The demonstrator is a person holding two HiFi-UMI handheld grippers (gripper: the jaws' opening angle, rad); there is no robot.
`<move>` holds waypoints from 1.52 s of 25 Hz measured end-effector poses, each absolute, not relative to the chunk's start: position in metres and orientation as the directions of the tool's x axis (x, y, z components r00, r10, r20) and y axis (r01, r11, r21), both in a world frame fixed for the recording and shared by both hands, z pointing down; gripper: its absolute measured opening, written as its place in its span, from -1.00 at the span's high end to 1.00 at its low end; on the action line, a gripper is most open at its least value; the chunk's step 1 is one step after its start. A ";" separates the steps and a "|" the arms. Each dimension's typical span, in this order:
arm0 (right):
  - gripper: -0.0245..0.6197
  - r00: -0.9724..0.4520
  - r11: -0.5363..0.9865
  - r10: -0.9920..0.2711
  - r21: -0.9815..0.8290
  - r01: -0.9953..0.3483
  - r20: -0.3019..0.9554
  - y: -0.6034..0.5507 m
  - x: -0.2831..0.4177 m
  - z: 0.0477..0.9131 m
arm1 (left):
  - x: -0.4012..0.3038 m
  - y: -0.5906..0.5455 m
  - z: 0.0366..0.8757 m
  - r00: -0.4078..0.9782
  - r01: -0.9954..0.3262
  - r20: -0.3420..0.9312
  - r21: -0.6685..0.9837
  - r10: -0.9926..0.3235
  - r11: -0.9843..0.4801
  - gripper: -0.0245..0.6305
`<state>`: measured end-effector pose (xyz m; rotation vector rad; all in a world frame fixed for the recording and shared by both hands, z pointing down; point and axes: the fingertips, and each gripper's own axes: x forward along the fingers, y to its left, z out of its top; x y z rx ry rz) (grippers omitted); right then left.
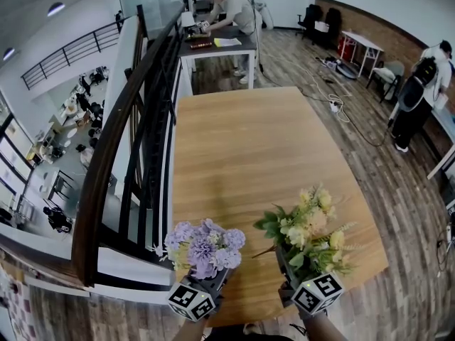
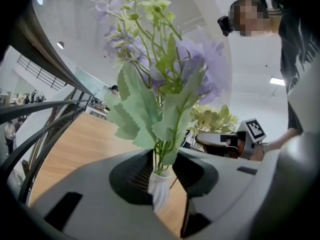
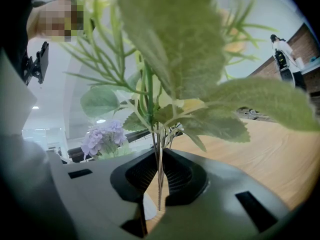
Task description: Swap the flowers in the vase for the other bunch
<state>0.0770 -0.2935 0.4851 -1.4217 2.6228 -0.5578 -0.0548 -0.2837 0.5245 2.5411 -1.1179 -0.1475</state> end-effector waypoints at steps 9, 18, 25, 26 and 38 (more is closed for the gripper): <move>0.76 -0.563 0.504 -0.823 -0.359 -0.786 0.077 -0.288 0.074 0.476 | -0.058 -0.280 0.522 0.677 -0.700 0.067 0.366 -0.733 -0.613 0.53; 0.76 -0.570 0.512 -0.818 -0.357 -0.782 0.076 -0.281 0.068 0.480 | -0.060 -0.267 0.535 0.684 -0.698 0.099 0.376 -0.723 -0.609 0.49; 0.76 -0.575 0.518 -0.814 -0.355 -0.778 0.074 -0.277 0.069 0.479 | -0.057 -0.266 0.542 0.685 -0.699 0.128 0.396 -0.718 -0.596 0.49; 0.76 -0.575 0.518 -0.814 -0.355 -0.778 0.074 -0.276 0.069 0.479 | -0.057 -0.264 0.544 0.687 -0.697 0.134 0.401 -0.715 -0.595 0.48; 0.76 -0.570 0.513 -0.818 -0.349 -0.784 0.077 -0.250 0.067 0.483 | -0.055 -0.243 0.565 0.690 -0.702 0.190 0.412 -0.698 -0.581 0.44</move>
